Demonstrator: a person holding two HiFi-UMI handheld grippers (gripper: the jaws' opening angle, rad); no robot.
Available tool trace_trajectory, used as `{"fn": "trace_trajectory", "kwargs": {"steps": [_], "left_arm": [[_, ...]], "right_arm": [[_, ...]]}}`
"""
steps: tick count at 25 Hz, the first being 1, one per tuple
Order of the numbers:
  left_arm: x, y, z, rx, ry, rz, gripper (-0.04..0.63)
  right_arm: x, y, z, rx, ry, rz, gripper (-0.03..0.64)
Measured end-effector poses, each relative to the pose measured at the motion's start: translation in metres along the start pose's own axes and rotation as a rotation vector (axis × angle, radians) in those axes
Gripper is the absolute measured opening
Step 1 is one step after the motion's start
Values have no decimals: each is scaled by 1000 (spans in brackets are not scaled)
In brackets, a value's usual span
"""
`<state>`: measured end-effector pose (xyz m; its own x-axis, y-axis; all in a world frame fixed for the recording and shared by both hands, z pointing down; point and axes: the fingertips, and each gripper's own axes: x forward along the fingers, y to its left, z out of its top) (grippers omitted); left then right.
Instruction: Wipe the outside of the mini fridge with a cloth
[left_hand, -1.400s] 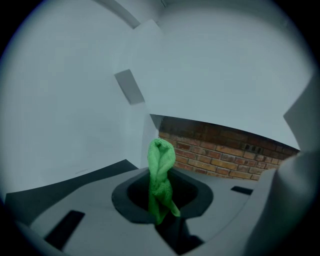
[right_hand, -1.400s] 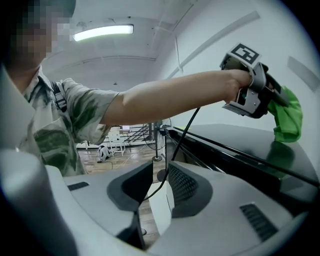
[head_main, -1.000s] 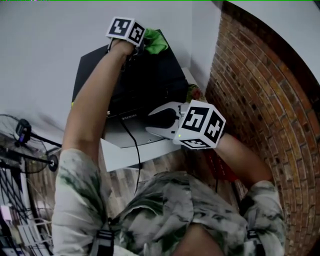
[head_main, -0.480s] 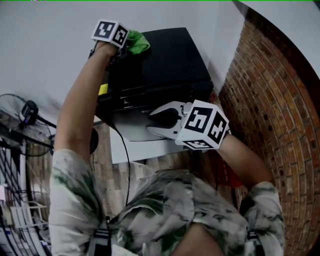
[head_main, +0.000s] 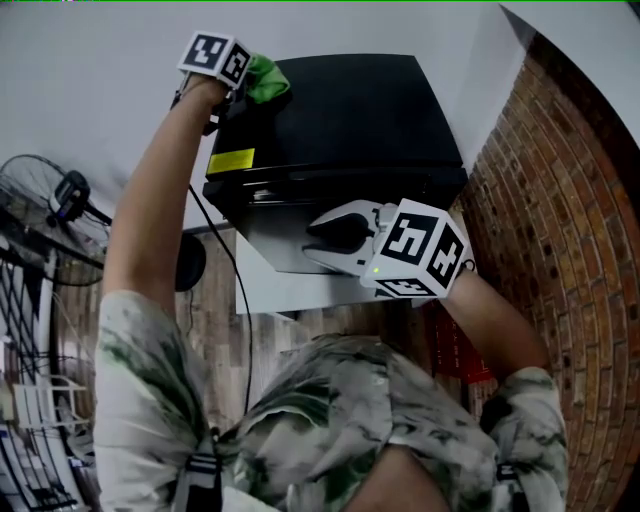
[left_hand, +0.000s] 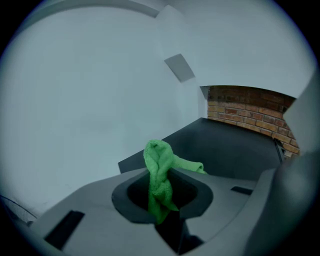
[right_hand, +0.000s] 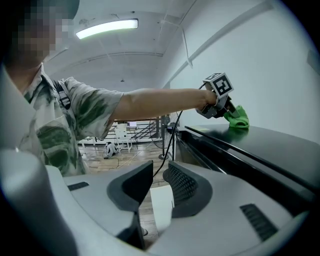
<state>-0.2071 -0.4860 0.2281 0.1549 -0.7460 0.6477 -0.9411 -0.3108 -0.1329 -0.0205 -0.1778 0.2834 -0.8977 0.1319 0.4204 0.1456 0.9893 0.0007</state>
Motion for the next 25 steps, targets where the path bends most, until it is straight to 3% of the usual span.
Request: {"fn": "trace_trajectory", "kwargs": {"steps": [5,12,15,20,25], "left_arm": [[-11,31,-23,-28,5,43,78],[-23,61,-34,-13,14,108,78],[-29,55,-18,-25,-43,75,78],[-42,11,40,23,-147,-17,78],[-33,-44,91,84,-180,-97,78]], "right_arm": [[14,5,1,4,9,15,115],[26,8,4,11,14,8,115],[30,6,4,17,14,4,115],[38,7,6,13,14,4,115],[36,5,7,6,22,-4,115]]}}
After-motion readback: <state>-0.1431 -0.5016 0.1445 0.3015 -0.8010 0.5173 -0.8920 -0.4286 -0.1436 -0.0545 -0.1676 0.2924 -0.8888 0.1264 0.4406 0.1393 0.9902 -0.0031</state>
